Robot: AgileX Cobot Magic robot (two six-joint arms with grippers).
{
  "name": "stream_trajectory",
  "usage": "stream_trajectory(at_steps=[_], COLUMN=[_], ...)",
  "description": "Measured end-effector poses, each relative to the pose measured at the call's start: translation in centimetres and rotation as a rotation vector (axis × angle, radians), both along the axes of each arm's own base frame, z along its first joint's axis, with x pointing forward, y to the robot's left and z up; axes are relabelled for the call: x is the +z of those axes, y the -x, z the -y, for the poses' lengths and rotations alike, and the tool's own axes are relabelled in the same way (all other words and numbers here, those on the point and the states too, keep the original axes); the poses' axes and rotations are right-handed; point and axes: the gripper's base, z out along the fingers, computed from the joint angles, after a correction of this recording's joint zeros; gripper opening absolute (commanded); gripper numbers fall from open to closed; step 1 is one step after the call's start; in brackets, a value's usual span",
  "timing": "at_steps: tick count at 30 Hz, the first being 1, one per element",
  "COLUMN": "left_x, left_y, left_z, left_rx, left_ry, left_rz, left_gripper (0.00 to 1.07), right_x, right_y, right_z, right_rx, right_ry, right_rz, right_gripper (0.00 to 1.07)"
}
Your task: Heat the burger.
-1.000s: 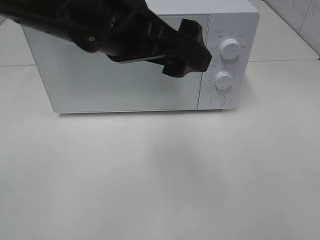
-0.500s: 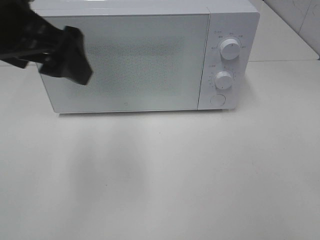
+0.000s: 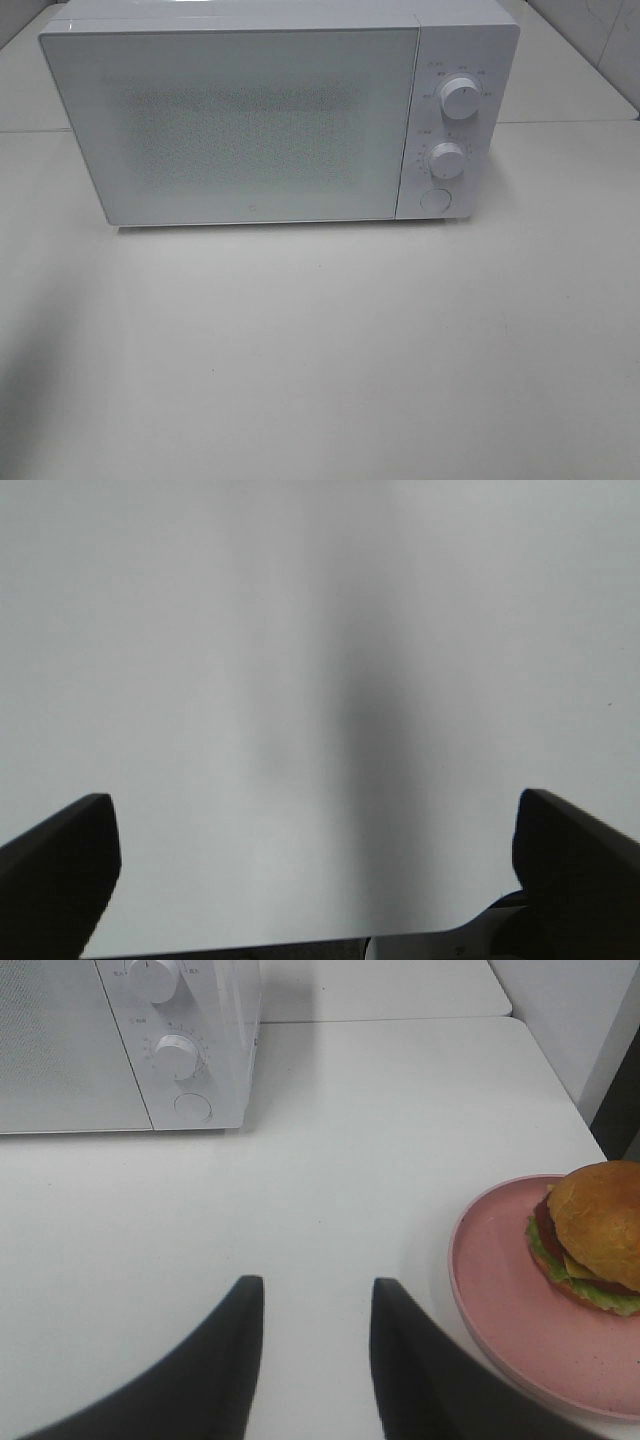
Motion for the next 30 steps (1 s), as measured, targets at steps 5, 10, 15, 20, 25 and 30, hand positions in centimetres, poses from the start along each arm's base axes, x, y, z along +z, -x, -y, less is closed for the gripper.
stream_trajectory(at_steps=[5,10,15,20,25,30], left_x=[-1.6,-3.4,-4.3,-3.7,-4.4,-4.8], left_y=[3.9,7.7,10.8,13.5,14.5,15.7], left_z=[-1.8,-1.4,-1.1,-1.1,-1.1,-1.2], left_rx=[0.098,0.123,0.121,0.118,0.154,0.171], left_ry=[0.02,0.068,0.078,0.057,0.073,0.06], left_rz=[0.006,0.025,0.116,0.261,0.339,0.42], left_gripper=[1.02,1.02,1.02,1.02,1.02,1.02], right_x=[0.0,0.0,0.0,0.0,0.0,0.0], right_y=[0.0,0.0,0.0,0.0,0.0,0.0], right_z=[0.0,0.0,0.0,0.0,0.0,0.0], right_rx=[0.0,0.0,0.0,0.0,0.0,0.0], right_ry=[0.0,0.0,0.0,0.0,0.0,0.0], right_rz=[0.0,0.0,0.0,0.0,0.0,0.0], right_gripper=[0.38,0.38,0.38,0.38,0.38,0.38])
